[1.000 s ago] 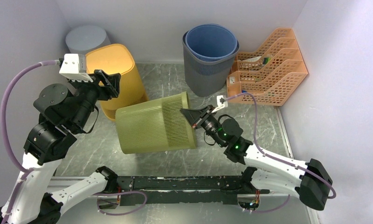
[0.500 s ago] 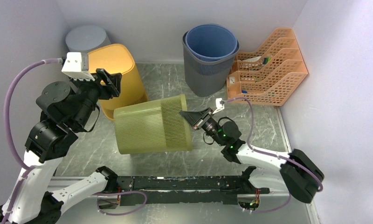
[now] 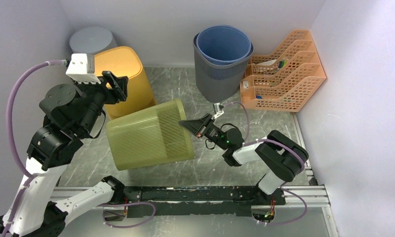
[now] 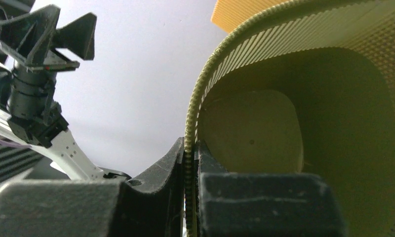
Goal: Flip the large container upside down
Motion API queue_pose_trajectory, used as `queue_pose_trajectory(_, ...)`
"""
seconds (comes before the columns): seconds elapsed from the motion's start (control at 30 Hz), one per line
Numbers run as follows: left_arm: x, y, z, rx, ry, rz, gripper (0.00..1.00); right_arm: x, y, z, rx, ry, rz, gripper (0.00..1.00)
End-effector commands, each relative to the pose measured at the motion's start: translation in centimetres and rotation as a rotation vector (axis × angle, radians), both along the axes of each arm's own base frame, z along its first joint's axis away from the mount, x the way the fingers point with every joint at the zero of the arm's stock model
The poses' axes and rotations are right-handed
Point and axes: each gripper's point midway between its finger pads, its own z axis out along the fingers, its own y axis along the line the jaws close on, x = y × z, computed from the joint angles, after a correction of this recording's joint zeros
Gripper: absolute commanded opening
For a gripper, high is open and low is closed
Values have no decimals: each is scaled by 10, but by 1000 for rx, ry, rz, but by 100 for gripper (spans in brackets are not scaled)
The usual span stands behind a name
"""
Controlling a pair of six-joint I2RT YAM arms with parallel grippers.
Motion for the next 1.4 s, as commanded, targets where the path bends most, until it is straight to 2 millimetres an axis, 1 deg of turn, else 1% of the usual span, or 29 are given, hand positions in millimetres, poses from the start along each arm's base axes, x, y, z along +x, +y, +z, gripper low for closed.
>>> queue_pose_trajectory(0.0, 4, 3, -1, 22, 5, 26, 74, 1, -34, -3, 107, 28, 15, 0)
queue_pose_trajectory(0.1, 5, 3, 0, 19, 4, 25, 74, 14, -65, -31, 68, 112, -46, 0)
queue_pose_trajectory(0.17, 6, 3, 0, 20, 5, 28, 74, 17, -84, -41, 46, 132, -88, 0)
queue_pose_trajectory(0.23, 6, 3, 0, 20, 7, 32, 74, 18, -98, -41, 39, 129, -101, 0)
queue_pose_trajectory(0.27, 6, 3, 0, 20, 7, 33, 74, 22, -109, -40, 39, 124, -122, 0)
queue_pose_trajectory(0.37, 8, 0, 0, 16, 9, 26, 73, 28, -131, -39, 44, 132, -157, 0)
queue_pose_trajectory(0.43, 9, -1, 0, 14, 11, 21, 74, 30, -142, -42, 39, 142, -175, 0)
queue_pose_trajectory(0.53, 10, -2, -2, 13, 13, 22, 73, 33, -150, -49, 24, 162, -188, 0)
queue_pose_trajectory(0.67, 10, -2, -6, 16, 21, 22, 73, 34, -154, -65, -12, 189, -201, 0)
queue_pose_trajectory(0.77, 10, -1, -8, 21, 26, 26, 73, 37, -161, -78, -41, 213, -219, 0)
queue_pose_trajectory(0.9, 10, 1, -10, 27, 27, 35, 73, 42, -174, -94, -80, 244, -246, 0)
queue_pose_trajectory(1.07, 12, 0, -15, 38, 38, 37, 74, 47, -188, -110, -115, 272, -275, 0)
queue_pose_trajectory(1.13, 13, 0, -18, 40, 42, 39, 74, 49, -192, -116, -126, 290, -284, 4)
queue_pose_trajectory(1.23, 13, -1, -19, 38, 45, 36, 73, 52, -196, -128, -154, 318, -292, 17)
queue_pose_trajectory(1.3, 13, -1, -20, 38, 45, 35, 74, 55, -201, -136, -178, 329, -304, 23)
queue_pose_trajectory(1.37, 12, -1, -21, 38, 49, 37, 74, 59, -207, -143, -206, 337, -320, 26)
